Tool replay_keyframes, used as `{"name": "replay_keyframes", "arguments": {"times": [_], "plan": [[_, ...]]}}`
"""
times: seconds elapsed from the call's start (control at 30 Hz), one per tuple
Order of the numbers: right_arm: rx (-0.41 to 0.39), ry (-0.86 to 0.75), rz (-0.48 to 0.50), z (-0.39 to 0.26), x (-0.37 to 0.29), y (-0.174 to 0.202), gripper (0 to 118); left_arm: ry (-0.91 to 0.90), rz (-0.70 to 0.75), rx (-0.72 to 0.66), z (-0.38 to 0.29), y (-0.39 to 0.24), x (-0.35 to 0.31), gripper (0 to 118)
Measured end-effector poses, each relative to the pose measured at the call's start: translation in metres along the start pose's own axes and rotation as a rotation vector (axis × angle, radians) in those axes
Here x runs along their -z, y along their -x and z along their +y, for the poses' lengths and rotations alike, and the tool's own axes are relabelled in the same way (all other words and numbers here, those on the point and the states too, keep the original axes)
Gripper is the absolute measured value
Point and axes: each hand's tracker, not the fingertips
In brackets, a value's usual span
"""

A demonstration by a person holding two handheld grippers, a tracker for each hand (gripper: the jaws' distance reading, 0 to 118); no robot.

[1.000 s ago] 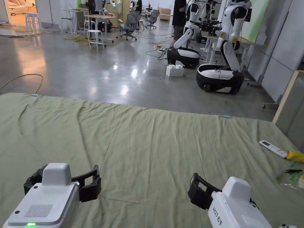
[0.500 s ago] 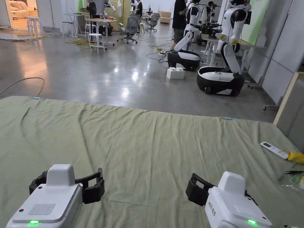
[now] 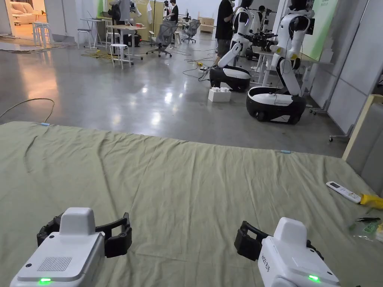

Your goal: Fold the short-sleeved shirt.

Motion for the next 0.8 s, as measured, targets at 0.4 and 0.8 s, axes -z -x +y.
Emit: {"name": "replay_keyframes", "arguments": {"times": [0.4,0.8], "plan": [[0.027,0.018,-0.011,-0.002,-0.001,-0.005,112,-0.050,0.001,-0.015,-0.002,0.008,-0.001,112],[0.042,-0.142,0.055,-0.007,-0.007,-0.014,112,-0.042,0.013,0.008,-0.003,0.006,0.004,112]]}}
